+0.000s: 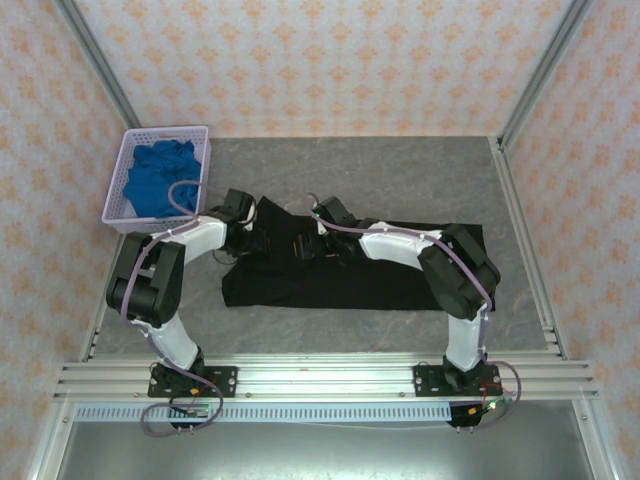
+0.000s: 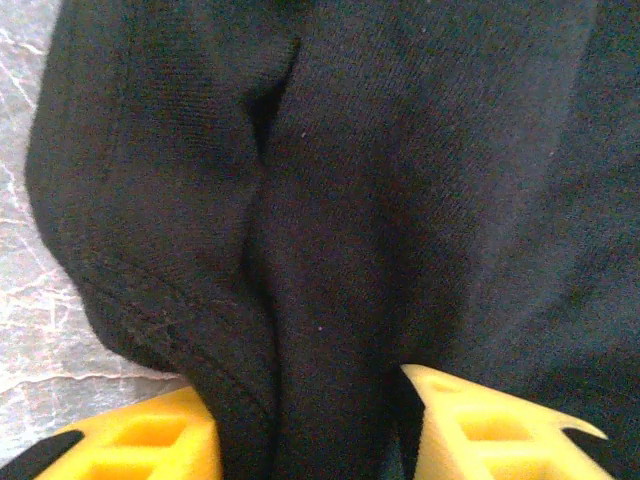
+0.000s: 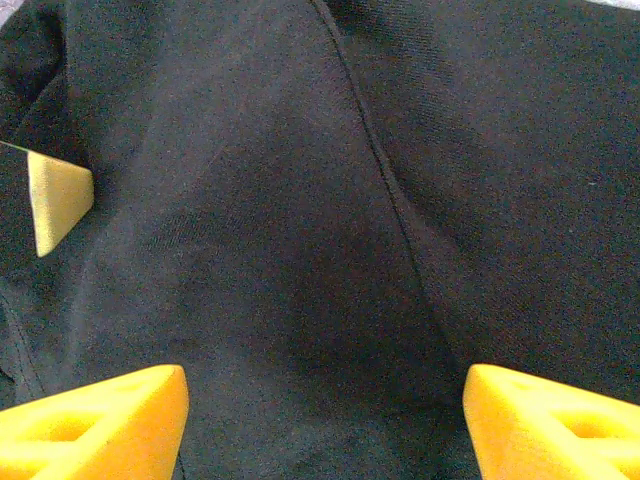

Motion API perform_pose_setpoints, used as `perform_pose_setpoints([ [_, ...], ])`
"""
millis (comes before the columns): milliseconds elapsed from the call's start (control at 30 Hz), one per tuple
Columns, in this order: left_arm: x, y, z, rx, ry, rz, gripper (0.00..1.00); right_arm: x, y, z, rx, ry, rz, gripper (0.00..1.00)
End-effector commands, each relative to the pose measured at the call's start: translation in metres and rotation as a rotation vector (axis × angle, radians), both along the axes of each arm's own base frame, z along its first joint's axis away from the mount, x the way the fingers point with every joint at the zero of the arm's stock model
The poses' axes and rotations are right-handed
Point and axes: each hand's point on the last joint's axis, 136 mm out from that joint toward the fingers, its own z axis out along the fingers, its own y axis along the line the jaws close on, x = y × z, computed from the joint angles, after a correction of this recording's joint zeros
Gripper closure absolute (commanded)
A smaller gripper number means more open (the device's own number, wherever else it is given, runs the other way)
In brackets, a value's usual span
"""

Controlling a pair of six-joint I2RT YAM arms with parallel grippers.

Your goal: Fold the inside-out t-shirt

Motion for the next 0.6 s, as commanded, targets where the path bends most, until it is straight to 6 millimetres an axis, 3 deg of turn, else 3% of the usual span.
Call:
perform_pose_setpoints([
  [0, -0.02, -0.034, -0.009, -0.109, 0.052, -0.065, 0.68, -0.001, -0.008, -0.002, -0.042, -0.006, -0.017, 0.27],
  [200, -0.011, -0.041, 0.004, -0.166, -0.019, -0.057, 0.98, 0.005, -0.018, 0.011, -0.082, -0.05, -0.042, 0.27],
  [333, -0.008, -0.035, 0.018, -0.18, -0.075, -0.024, 1.0, 0.01, -0.03, 0.026, -0.078, -0.084, -0.076, 0.27],
  [433, -0.008, -0.009, 0.028, -0.107, -0.09, 0.051, 1.0, 0.016, -0.047, 0.037, -0.079, -0.107, -0.113, 0.27],
  [567, -0.015, 0.049, 0.044, 0.132, -0.066, 0.171, 1.0, 0.021, -0.077, 0.044, -0.118, -0.13, -0.16, 0.27],
])
